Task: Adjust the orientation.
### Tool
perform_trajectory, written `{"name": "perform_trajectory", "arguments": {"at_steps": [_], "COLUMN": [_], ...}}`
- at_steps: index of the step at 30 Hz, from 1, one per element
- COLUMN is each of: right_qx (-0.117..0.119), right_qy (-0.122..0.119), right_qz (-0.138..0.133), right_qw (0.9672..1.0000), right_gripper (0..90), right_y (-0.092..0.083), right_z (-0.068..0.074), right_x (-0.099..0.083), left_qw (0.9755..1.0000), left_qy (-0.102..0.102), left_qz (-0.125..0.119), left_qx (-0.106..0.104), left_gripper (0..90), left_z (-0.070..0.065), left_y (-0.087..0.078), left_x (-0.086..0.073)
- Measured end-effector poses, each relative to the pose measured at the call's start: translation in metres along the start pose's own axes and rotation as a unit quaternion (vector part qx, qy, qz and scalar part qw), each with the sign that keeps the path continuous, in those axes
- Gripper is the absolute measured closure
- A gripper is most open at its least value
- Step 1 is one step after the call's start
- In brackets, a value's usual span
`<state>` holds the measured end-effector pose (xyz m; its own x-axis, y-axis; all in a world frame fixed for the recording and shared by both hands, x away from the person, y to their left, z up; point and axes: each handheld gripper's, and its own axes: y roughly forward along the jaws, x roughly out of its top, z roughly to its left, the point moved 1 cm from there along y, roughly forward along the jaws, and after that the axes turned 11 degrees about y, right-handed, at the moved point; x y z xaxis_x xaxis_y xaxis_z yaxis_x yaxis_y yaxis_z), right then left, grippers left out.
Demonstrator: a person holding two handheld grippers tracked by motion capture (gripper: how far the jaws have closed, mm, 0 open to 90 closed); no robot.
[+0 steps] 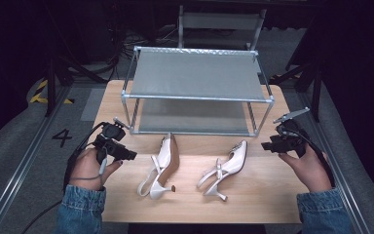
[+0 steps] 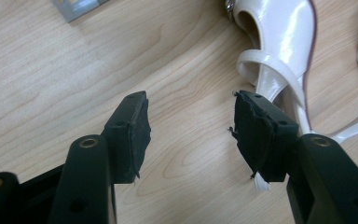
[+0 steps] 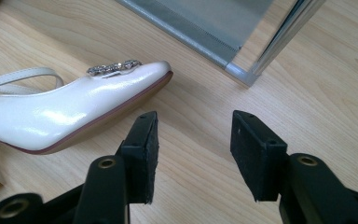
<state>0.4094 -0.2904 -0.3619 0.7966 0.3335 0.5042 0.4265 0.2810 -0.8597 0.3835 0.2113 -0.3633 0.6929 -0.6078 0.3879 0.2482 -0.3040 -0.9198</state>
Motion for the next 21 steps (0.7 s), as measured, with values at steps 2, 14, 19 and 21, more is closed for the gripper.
{"name": "perform_trajectory", "arguments": {"at_steps": [2,14,19,21], "right_qx": [0.001,0.0,-0.007,-0.007], "right_qy": [0.002,0.006,-0.004,-0.008], "right_qz": [0.001,0.001,0.001,0.004], "right_qw": [1.0,1.0,1.0,0.9999], "right_gripper": [50.9,48.6,47.5,47.2], "right_y": [0.0,-0.002,-0.001,0.0], "right_z": [0.0,-0.002,0.002,0.003], "right_x": [0.0,-0.002,-0.001,-0.001], "left_qw": [1.0,0.9999,0.9996,0.9994], "left_qy": [0.002,0.015,0.028,0.032], "left_qz": [-0.001,-0.003,0.002,0.005], "left_qx": [0.0,-0.005,-0.005,-0.01], "left_gripper": [44.3,43.8,43.5,42.6], "left_z": [-0.001,-0.007,-0.015,-0.018], "left_y": [0.0,0.002,0.008,0.011], "left_x": [0.0,0.005,0.009,0.012]}}
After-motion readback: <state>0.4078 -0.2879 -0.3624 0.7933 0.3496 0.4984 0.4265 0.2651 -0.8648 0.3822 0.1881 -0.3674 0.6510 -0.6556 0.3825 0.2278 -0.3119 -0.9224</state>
